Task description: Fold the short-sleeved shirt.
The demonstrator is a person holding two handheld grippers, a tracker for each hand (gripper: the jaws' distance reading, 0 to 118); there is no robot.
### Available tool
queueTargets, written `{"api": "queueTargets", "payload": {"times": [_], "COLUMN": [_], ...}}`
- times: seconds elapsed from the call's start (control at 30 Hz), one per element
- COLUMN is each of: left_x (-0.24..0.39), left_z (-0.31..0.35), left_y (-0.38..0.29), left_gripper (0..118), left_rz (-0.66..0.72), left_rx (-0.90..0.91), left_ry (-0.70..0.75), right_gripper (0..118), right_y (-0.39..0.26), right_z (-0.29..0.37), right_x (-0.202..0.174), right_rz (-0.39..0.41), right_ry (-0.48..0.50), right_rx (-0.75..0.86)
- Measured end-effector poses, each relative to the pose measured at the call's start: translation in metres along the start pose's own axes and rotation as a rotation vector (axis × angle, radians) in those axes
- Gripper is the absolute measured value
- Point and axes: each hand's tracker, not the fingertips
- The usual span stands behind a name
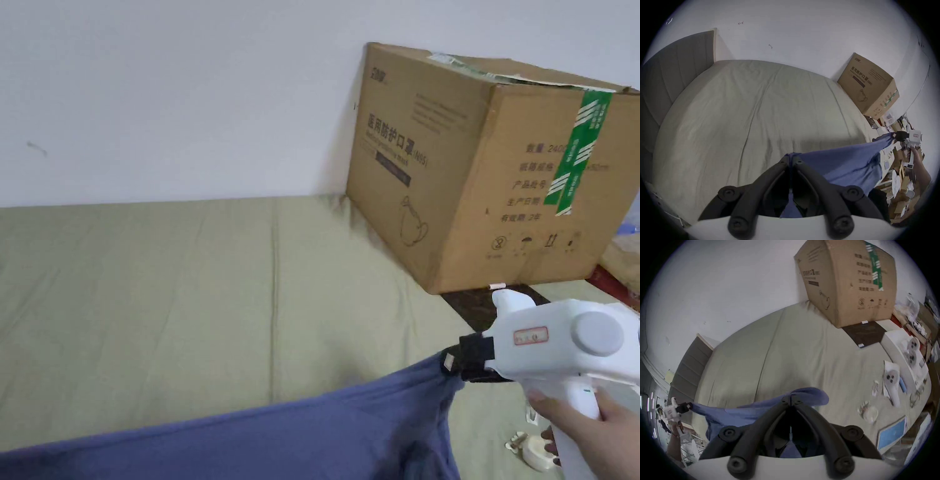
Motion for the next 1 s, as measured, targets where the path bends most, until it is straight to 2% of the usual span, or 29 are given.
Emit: {"api": "queueTargets", "payload": {"times": [0.1,0.27,0.47,0.5,0.53,0.57,0.6,0.63,0.67,0.7,0.8,0.9,1.0], "left_x": [0.0,-0.011,-0.009,-0.009,-0.007,-0.005,-0.006,-0.005,-0.004,-0.002,0.015,0.03,0.046], "left_z": [0.015,0.013,0.005,0.005,0.008,0.012,0.014,0.017,0.021,0.033,0.05,0.067,0.067], "left_y": [-0.036,-0.1,-0.14,-0.142,-0.143,-0.144,-0.144,-0.143,-0.141,-0.137,-0.114,-0.097,-0.09], "left_gripper": [1,1,2,5,16,38,82,110,118,114,115,115,112], "left_rz": [0.006,0.028,0.029,0.032,0.038,0.039,0.038,0.042,0.052,0.06,0.08,0.092,0.052], "left_rx": [-0.016,-0.125,-0.198,-0.199,-0.195,-0.179,-0.159,-0.146,-0.138,-0.112,0.002,0.104,0.131], "left_ry": [-0.001,-0.001,0.022,0.024,0.025,0.038,0.057,0.07,0.07,0.069,0.068,0.028,0.062], "right_gripper": [0,0,0,3,17,45,93,112,118,118,118,118,117], "right_y": [-0.048,-0.13,-0.175,-0.176,-0.175,-0.173,-0.172,-0.17,-0.167,-0.164,-0.152,-0.14,-0.132], "right_z": [0.02,0.015,-0.007,-0.007,-0.005,-0.003,0.0,0.004,0.01,0.016,0.032,0.042,0.046], "right_x": [0.015,0.044,0.057,0.056,0.052,0.048,0.043,0.038,0.032,0.025,-0.001,-0.038,-0.079], "right_rz": [-0.058,-0.123,-0.175,-0.176,-0.168,-0.127,-0.093,-0.057,-0.038,-0.021,0.014,0.09,0.163], "right_ry": [0.032,-0.024,-0.073,-0.073,-0.085,-0.135,-0.172,-0.19,-0.184,-0.173,-0.129,-0.102,-0.092], "right_rx": [-0.024,-0.134,-0.184,-0.18,-0.169,-0.148,-0.138,-0.126,-0.103,-0.077,-0.03,0.02,0.073]}}
